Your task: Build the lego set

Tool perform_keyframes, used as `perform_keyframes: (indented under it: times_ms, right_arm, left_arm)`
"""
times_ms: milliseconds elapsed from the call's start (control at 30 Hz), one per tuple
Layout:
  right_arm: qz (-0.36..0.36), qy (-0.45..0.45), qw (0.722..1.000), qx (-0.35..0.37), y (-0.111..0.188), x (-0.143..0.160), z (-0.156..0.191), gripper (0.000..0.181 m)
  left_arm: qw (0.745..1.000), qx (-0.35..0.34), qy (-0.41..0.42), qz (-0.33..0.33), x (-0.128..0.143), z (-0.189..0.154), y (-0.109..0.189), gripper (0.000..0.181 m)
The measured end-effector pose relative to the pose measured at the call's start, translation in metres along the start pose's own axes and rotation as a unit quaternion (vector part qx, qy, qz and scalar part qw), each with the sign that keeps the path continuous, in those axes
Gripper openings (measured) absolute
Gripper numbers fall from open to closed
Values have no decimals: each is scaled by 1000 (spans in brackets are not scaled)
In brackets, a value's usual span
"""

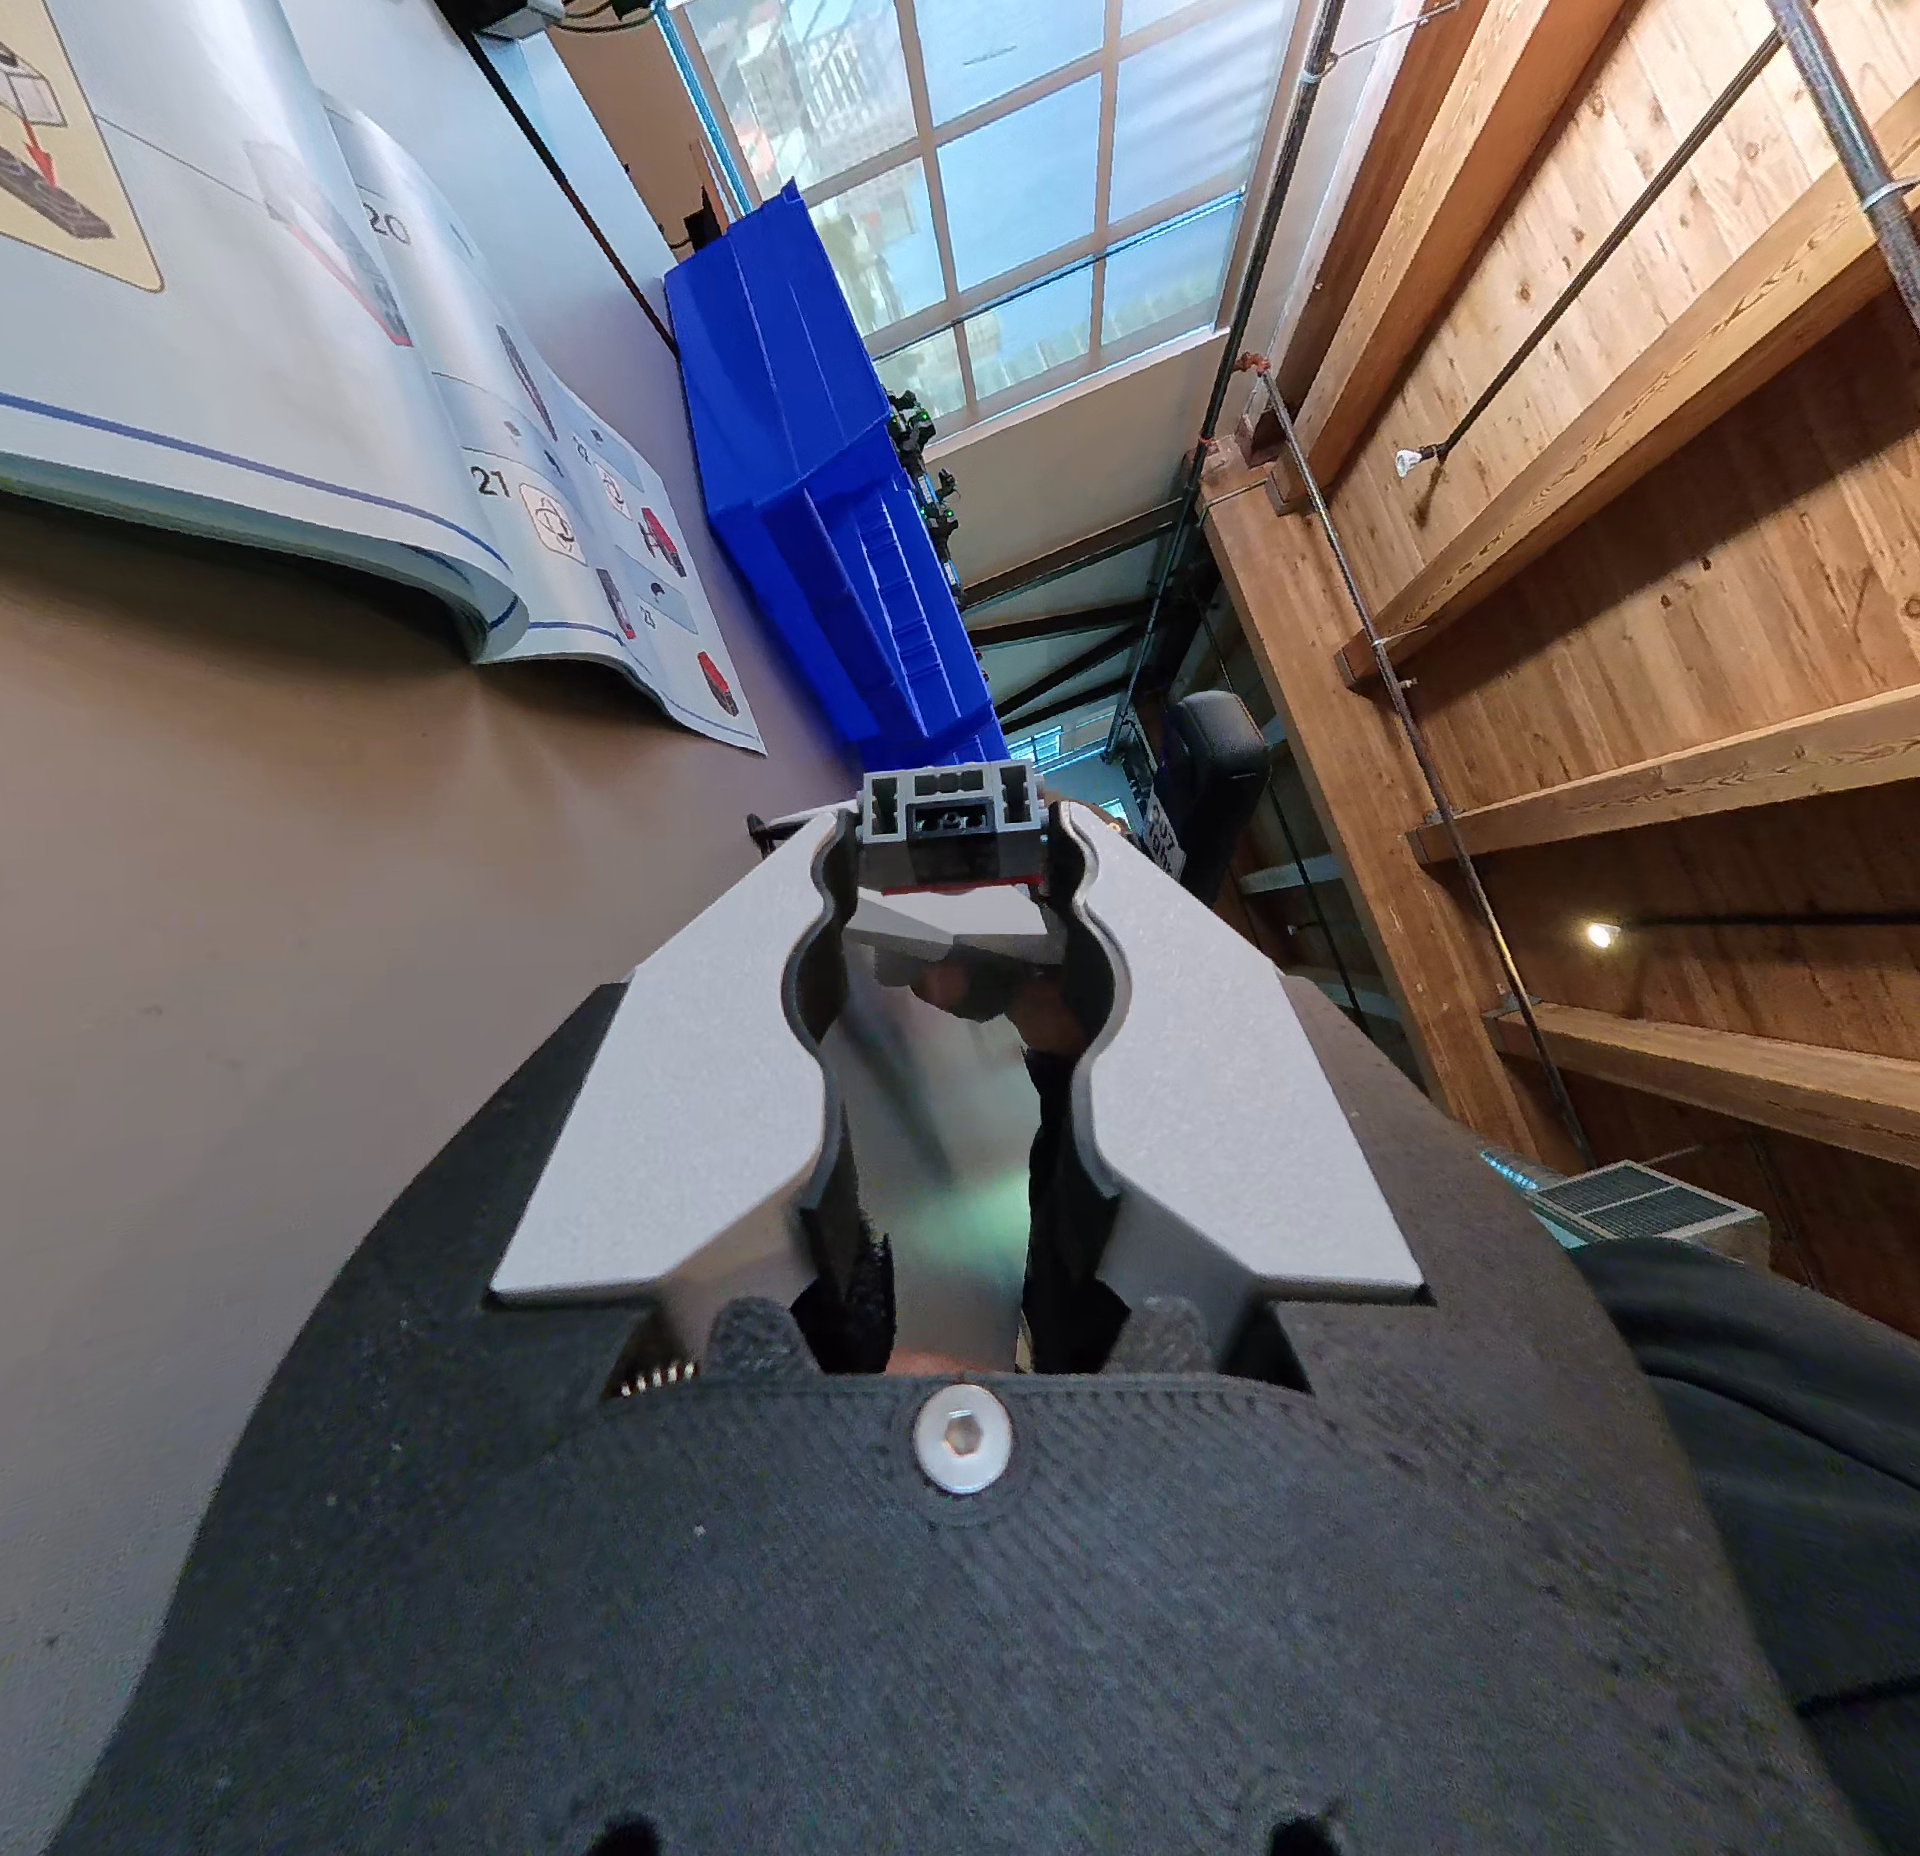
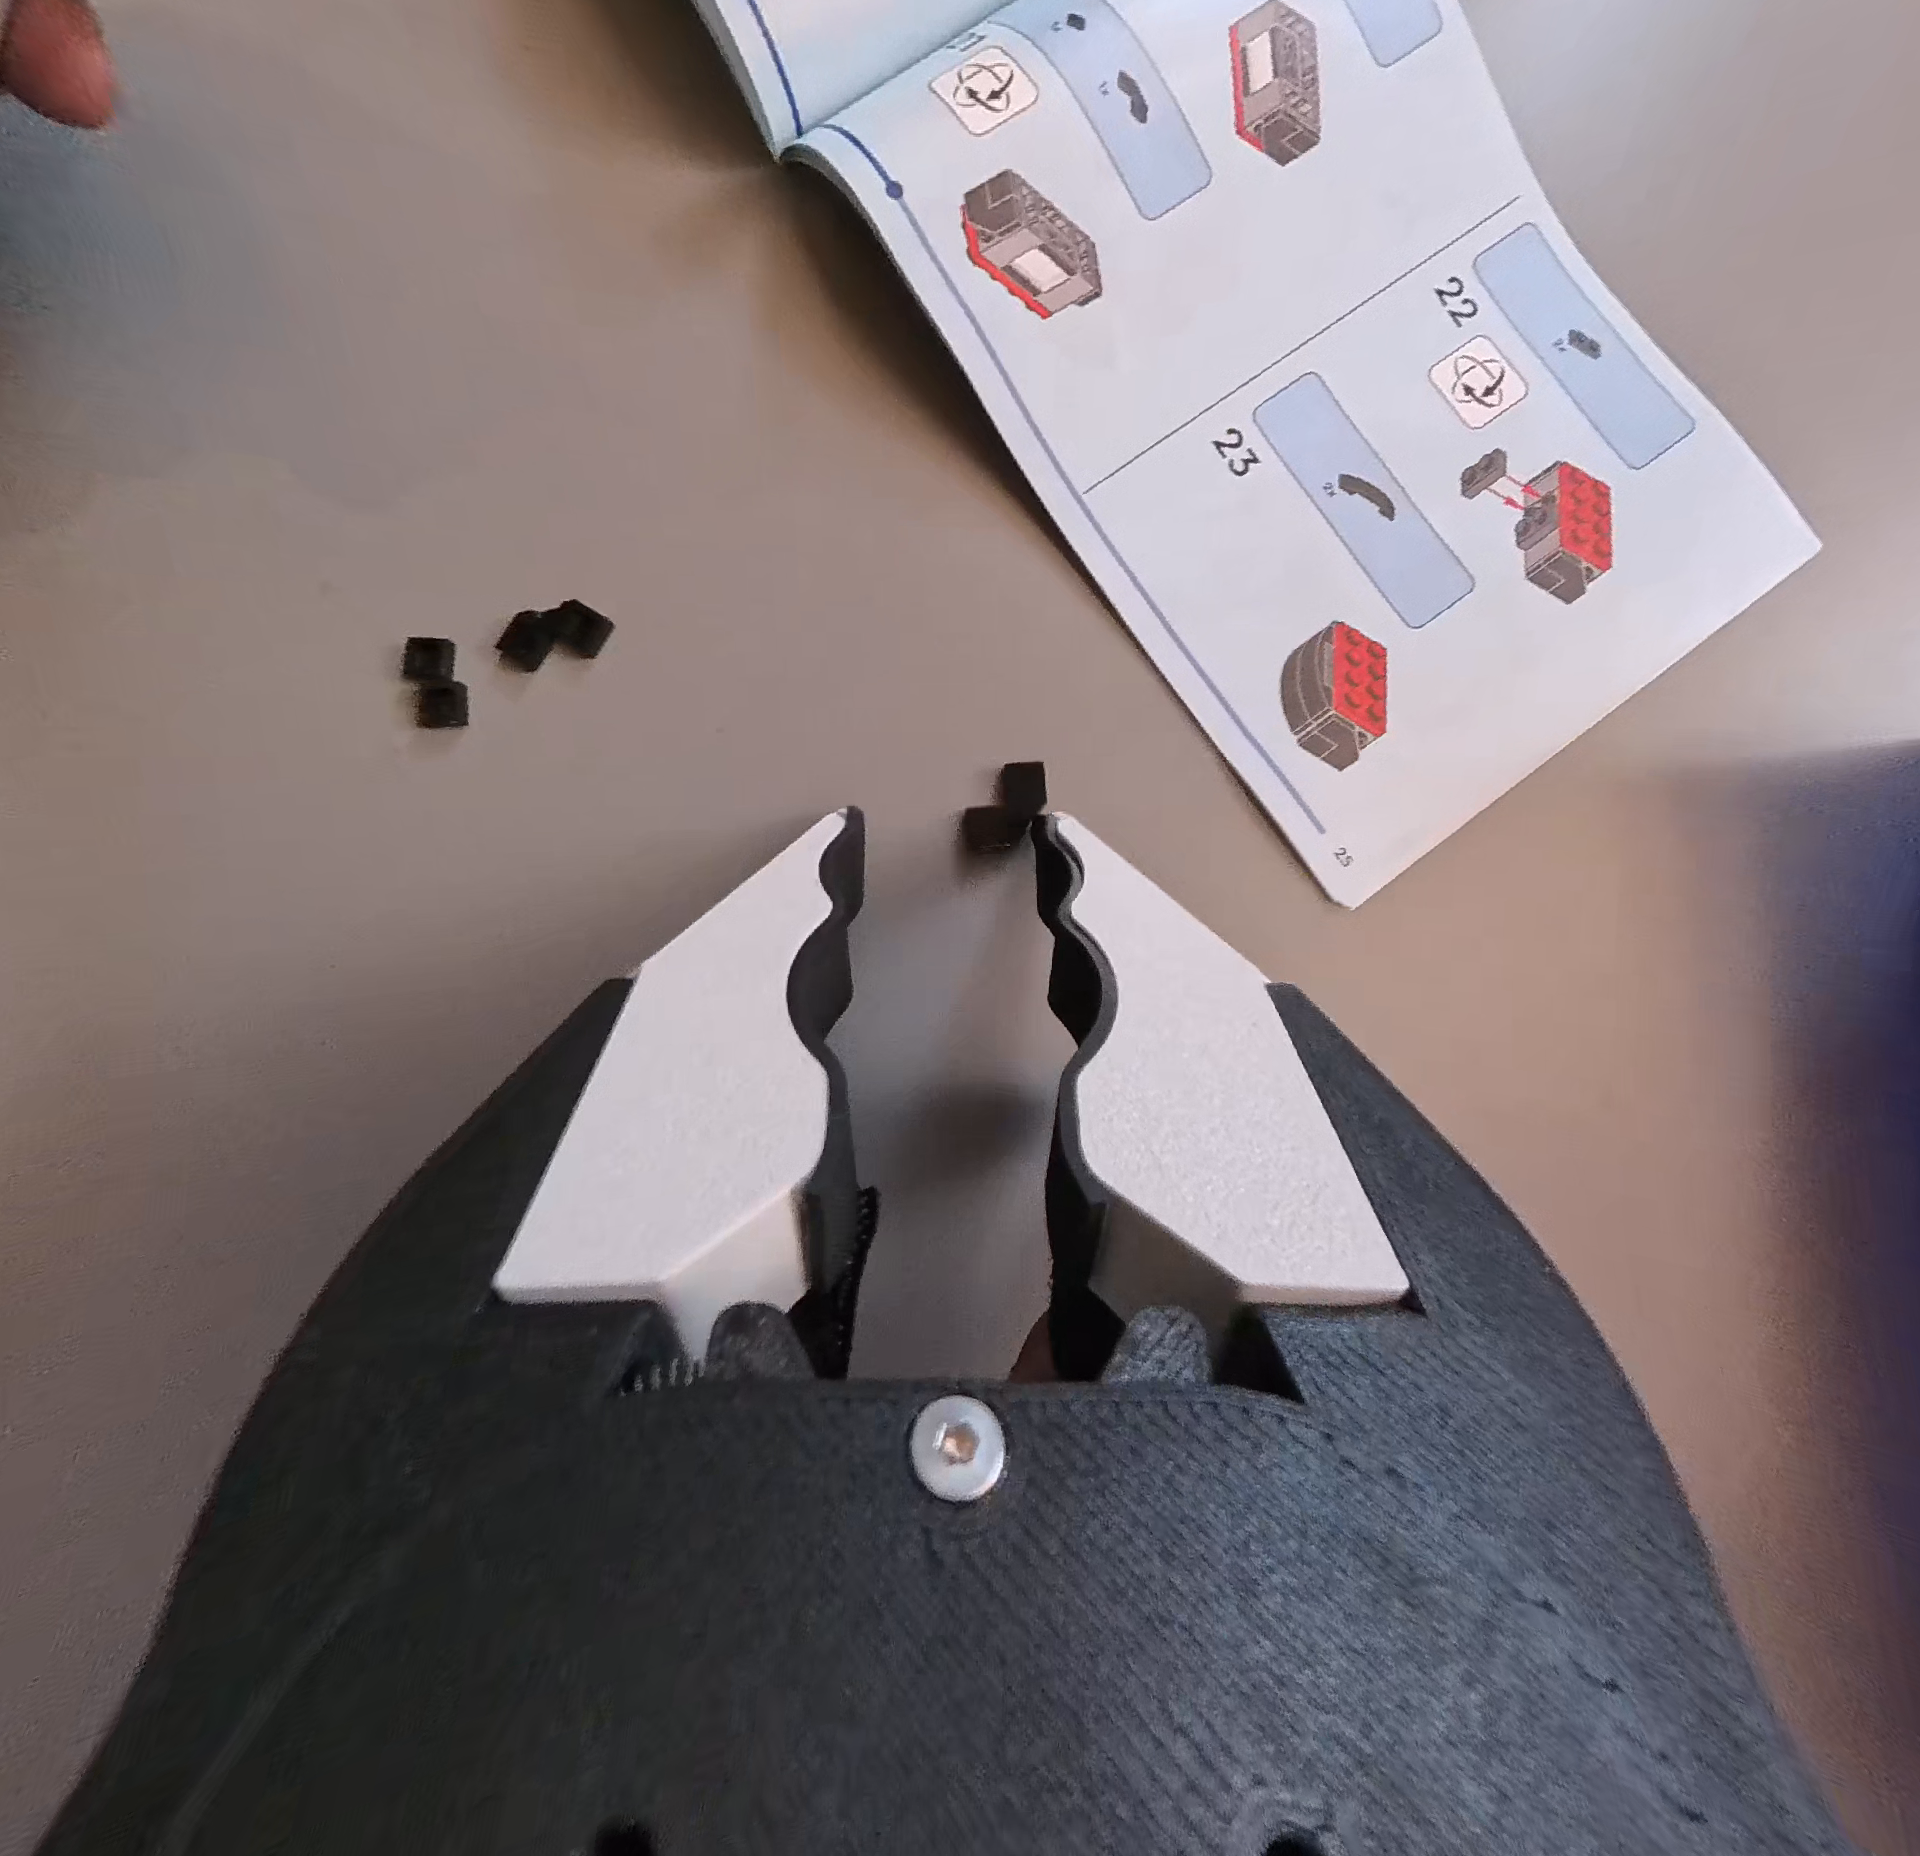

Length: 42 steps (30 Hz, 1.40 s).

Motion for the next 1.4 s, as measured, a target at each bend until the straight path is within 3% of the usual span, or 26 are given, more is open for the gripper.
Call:
perform_keyframes:
  times_ms: [267,733,1067,1400]
  right_arm:
    - [-11,55,998,-25,9,-1,-3,33]
    - [0,184,976,-120,-3,-2,-19,35]
    - [-7,182,968,-176,-7,-3,-19,26]
    - [-9,176,973,-151,-6,-3,-17,20]
  left_arm:
    - [1000,0,-1,0,0,0,0,36]
    - [1000,-3,7,6,3,1,-2,36]
    - [1000,2,10,7,2,1,-2,36]
    - [1000,0,10,9,3,2,-3,36]
Point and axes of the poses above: each gripper's, where its closed fingertips meet, y back along the fingers, x out of its underside, z = x × y across the jaws, the point moved 4 cm from there along y, back along the fingers, and after that the axes turned 8 degrees about y, right-handed, at the moved point
